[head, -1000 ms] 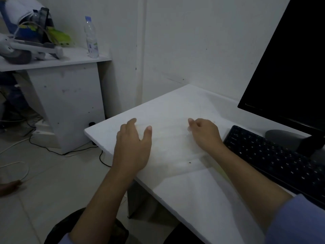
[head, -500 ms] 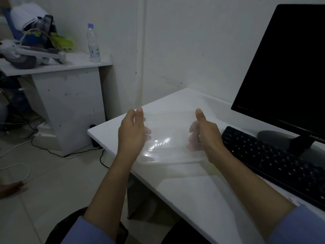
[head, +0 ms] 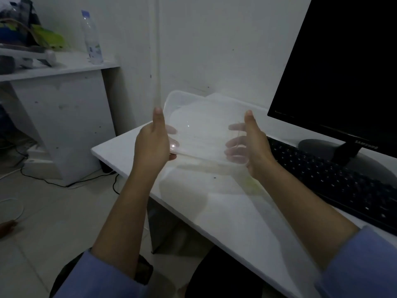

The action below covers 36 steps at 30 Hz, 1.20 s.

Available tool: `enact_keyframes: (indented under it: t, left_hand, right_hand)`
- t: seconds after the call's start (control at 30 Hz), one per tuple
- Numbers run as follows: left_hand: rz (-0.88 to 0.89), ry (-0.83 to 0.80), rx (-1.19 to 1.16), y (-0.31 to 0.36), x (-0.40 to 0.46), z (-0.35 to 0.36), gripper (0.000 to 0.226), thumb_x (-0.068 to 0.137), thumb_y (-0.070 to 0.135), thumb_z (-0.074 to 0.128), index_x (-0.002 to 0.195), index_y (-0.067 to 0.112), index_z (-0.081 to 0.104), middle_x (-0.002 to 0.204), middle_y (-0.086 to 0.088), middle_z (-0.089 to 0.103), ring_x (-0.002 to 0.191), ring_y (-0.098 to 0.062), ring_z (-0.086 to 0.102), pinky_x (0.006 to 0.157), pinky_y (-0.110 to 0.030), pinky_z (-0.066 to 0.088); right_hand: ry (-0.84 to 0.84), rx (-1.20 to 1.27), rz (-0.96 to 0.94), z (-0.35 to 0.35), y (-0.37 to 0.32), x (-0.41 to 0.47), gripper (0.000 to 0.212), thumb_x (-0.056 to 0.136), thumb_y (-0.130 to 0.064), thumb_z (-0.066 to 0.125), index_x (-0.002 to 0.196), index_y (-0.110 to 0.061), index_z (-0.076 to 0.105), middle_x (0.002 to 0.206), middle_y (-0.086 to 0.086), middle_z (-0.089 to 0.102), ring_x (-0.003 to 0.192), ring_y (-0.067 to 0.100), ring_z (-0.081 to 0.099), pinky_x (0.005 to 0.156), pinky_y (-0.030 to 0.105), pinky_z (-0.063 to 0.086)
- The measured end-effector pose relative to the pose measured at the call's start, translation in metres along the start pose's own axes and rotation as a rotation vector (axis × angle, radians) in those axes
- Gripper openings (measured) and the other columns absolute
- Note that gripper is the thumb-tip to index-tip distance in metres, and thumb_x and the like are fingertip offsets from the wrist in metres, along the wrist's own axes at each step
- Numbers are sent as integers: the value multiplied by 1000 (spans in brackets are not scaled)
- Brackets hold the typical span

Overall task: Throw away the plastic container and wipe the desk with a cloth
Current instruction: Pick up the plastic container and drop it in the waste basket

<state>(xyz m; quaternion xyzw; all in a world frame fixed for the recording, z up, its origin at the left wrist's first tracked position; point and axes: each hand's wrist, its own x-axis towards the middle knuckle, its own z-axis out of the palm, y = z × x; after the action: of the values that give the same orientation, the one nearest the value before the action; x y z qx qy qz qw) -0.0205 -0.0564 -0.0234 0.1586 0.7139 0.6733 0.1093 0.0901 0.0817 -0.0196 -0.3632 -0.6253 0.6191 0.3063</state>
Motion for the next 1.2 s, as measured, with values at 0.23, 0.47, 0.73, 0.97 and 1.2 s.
enact_keyframes:
  t: [0.23,0.47,0.73,0.97,1.2]
  left_hand:
    - [63,32,-7,-12,-9,8,62,97,51,18,74,13,60,72,-11,62,68,-17,60,42,-18,50]
    - [65,-48,-16,-9,1,-78,56,96,54,20,89,19,64,66,-5,69,52,-14,64,49,-24,50]
    - [-105,251,2,-66,-8,-233,64,86,69,23,75,22,65,56,1,65,68,-25,60,56,-32,54]
    - [-263,378,15,-179,-38,-269,52,95,52,27,73,18,59,44,2,60,40,-9,53,46,-20,49]
    - [-453,471,39,-334,-38,-247,42,99,37,32,82,17,64,72,-6,62,63,-18,60,66,-32,47]
  right_hand:
    - [180,-145,-137,-3,1,-21,56,92,-57,26,77,-12,56,56,10,58,48,21,58,49,29,54]
    - [46,-209,-280,51,-9,-48,51,92,-56,26,75,-18,56,70,7,62,68,26,64,73,42,56]
    - [-248,-226,-406,183,36,-111,49,95,-50,26,84,-13,56,80,1,60,76,16,58,69,27,47]
    - [-442,-250,-86,246,170,-118,52,75,-73,26,72,-27,51,70,9,61,72,35,63,73,49,54]
    - [-465,-251,379,255,301,-83,41,95,-45,33,84,-8,49,52,10,44,29,10,42,34,18,36]
